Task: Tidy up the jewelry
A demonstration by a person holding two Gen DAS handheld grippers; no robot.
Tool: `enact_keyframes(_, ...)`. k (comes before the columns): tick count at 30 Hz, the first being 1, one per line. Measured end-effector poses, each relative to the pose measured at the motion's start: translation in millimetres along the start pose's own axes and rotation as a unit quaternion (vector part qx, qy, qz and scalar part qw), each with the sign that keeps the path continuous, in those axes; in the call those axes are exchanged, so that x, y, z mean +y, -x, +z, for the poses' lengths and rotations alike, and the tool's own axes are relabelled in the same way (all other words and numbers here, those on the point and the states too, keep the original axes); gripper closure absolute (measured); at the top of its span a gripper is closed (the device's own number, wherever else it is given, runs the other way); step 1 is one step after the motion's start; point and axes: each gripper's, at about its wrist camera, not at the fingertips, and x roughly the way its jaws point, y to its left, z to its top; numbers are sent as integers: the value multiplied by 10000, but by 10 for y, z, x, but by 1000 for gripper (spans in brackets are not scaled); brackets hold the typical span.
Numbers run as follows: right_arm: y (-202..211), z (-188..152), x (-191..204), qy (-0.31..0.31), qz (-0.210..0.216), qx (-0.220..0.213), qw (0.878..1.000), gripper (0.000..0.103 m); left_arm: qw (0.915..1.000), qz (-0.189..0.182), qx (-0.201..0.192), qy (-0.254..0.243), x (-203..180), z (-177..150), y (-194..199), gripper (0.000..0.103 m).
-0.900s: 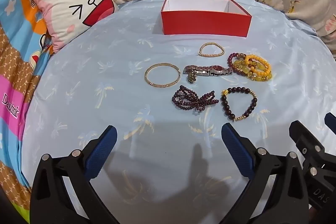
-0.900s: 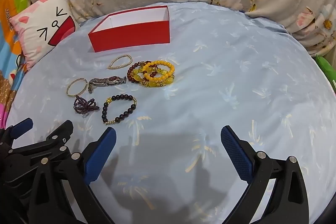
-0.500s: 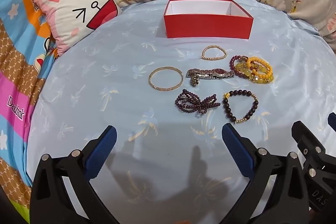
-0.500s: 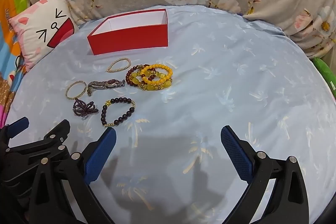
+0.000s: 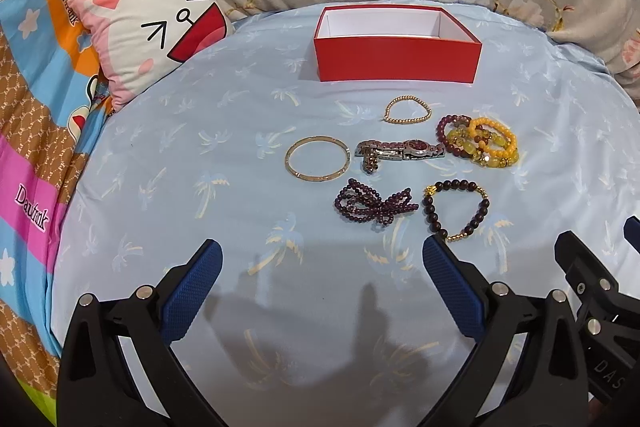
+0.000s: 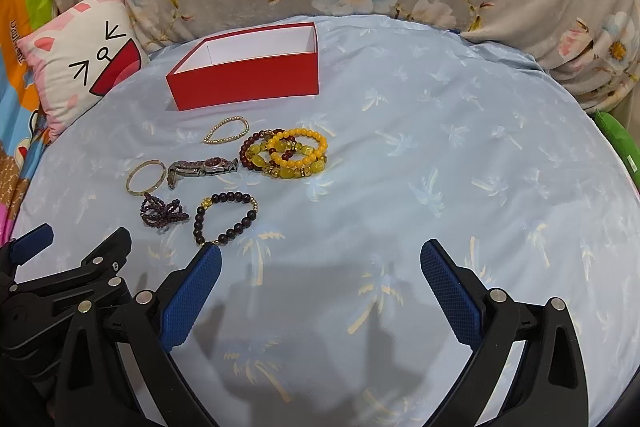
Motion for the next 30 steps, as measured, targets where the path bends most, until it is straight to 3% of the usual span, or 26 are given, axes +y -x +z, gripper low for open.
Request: enact_keyframes(30, 38, 3, 15, 7, -18, -45, 10000, 7, 9999, -38, -28, 118, 40, -22, 22, 7)
